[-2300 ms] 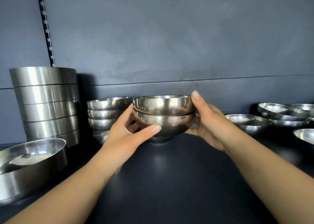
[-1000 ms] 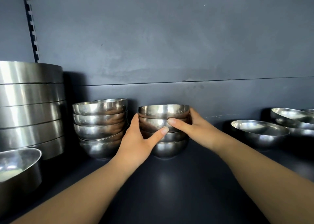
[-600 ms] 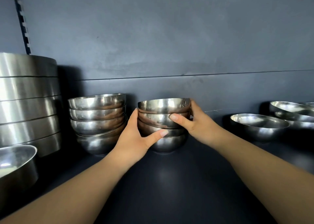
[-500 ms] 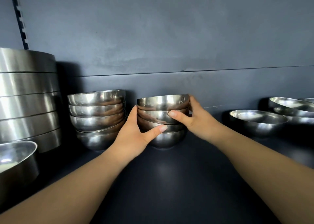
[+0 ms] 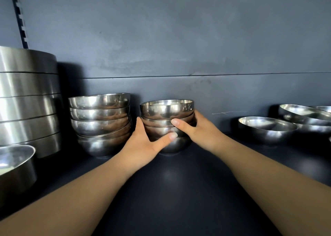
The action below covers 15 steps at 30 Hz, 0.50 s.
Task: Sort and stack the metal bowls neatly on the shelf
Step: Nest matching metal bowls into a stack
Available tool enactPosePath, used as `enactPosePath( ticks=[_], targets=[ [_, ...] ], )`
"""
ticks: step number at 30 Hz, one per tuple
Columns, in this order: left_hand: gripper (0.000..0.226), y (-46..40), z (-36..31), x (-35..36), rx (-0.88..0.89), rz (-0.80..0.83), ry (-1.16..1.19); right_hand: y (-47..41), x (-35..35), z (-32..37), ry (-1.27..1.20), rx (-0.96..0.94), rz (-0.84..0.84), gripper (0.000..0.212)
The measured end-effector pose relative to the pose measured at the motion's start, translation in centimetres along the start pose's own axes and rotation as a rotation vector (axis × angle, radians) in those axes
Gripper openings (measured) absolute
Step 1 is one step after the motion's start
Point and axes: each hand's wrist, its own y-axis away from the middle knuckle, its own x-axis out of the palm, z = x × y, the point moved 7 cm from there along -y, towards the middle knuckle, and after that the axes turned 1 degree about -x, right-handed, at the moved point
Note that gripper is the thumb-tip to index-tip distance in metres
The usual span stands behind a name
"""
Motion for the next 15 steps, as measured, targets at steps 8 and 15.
enactPosePath(
  ticks=[8, 15],
  targets=[
    [0.099, -0.6, 0.6, -0.4, -0.001, -0.033, -0.077, -0.1, -0.1, 0.3, -0.024, -0.001, -0.011, 0.050],
    [0.094, -1.1, 1.3, -0.7, -0.012, -0.043, -0.088, -0.4, 0.7, -0.3, -0.025, 0.065, 0.011, 0.050]
  ],
)
